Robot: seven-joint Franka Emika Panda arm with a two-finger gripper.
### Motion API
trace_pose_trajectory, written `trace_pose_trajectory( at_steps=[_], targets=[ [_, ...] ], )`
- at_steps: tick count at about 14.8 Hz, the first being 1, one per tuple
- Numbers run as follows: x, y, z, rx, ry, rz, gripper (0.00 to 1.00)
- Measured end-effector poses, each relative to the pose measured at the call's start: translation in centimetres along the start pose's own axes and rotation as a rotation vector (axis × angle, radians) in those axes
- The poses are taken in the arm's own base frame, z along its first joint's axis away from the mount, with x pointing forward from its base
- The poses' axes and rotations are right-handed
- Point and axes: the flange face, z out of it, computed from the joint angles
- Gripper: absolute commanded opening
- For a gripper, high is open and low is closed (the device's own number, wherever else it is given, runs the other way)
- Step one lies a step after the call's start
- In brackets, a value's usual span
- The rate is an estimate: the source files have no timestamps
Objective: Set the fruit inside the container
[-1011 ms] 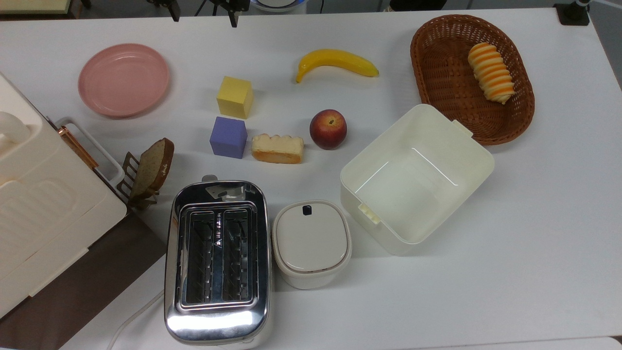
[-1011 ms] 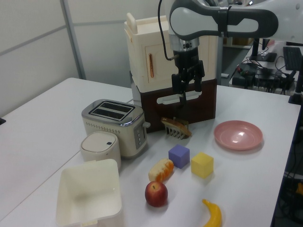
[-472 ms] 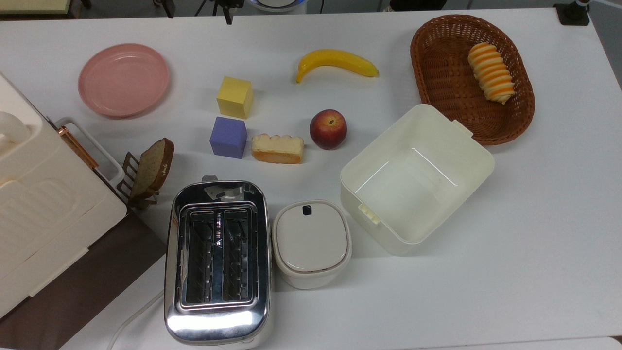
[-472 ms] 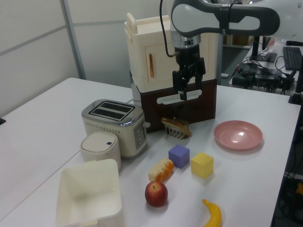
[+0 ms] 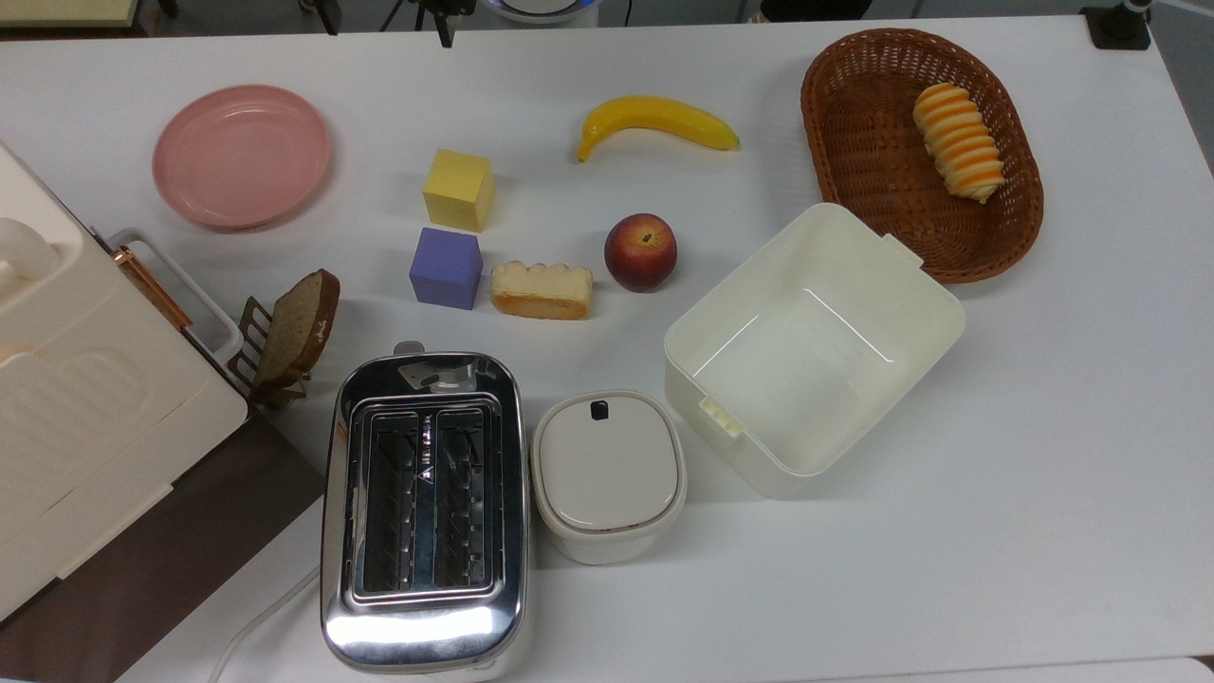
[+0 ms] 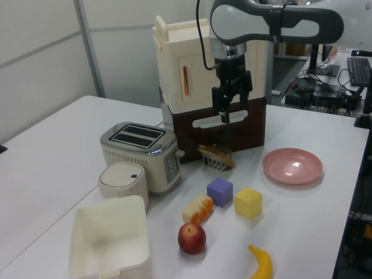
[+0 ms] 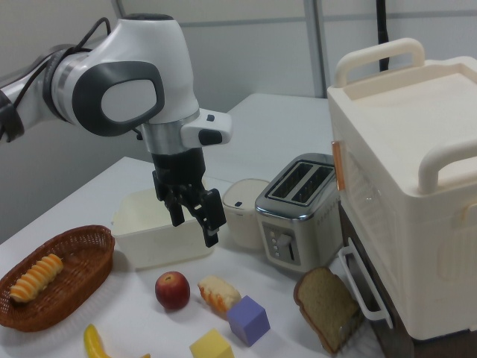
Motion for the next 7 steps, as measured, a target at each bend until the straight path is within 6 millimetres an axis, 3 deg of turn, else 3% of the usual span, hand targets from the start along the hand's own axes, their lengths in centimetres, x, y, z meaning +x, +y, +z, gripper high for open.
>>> trace_pose_trajectory(
  at_steps=[7],
  targets=[
    [-0.11, -0.52, 0.1, 0.0, -0.011, -0.009, 1.0]
  ],
)
